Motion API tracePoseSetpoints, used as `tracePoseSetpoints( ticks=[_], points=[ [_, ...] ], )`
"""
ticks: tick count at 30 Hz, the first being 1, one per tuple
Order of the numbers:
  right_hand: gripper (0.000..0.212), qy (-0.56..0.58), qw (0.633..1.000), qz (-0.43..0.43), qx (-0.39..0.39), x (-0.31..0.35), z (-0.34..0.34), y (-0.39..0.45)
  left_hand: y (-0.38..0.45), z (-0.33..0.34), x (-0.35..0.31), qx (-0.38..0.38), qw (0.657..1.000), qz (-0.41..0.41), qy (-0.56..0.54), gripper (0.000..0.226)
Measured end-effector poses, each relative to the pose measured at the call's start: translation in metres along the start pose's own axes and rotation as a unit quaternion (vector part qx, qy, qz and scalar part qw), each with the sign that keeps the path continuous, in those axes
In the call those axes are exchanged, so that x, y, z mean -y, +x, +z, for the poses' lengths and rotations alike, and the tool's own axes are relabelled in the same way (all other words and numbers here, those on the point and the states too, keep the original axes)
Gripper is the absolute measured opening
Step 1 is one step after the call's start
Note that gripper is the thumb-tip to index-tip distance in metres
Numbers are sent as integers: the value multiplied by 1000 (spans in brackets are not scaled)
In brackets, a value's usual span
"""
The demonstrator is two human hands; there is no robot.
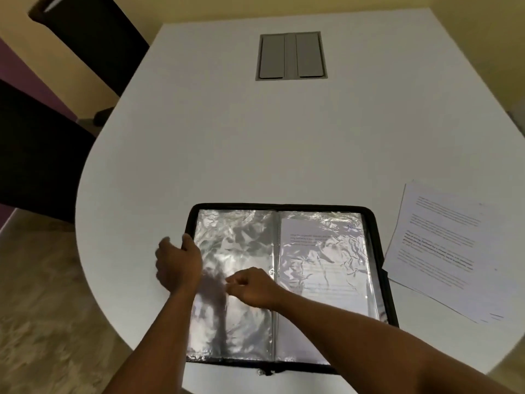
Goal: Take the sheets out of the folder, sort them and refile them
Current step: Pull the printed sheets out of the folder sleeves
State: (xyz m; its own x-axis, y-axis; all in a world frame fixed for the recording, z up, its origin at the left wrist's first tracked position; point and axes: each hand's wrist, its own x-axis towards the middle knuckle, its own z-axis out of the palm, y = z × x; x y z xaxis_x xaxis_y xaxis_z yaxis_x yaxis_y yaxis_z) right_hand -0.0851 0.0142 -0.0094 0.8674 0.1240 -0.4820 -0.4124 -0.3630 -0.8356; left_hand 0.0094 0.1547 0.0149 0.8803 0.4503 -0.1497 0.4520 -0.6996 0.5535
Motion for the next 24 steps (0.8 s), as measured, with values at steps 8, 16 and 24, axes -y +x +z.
tracePoseSetpoints(
  ticks=[8, 16, 24],
  points=[
    [42, -305, 910, -42, -278, -73, -102, -15, -47, 58, -39, 239, 891, 382, 52, 47],
    [68, -433, 852, 119, -268, -116, -183, -28, -77, 115, -80, 330, 808, 458, 170, 63],
    [49, -489, 804, 3, -338, -131, -185, -25, -76, 148, -93, 296, 784, 516, 179, 68]
  ],
)
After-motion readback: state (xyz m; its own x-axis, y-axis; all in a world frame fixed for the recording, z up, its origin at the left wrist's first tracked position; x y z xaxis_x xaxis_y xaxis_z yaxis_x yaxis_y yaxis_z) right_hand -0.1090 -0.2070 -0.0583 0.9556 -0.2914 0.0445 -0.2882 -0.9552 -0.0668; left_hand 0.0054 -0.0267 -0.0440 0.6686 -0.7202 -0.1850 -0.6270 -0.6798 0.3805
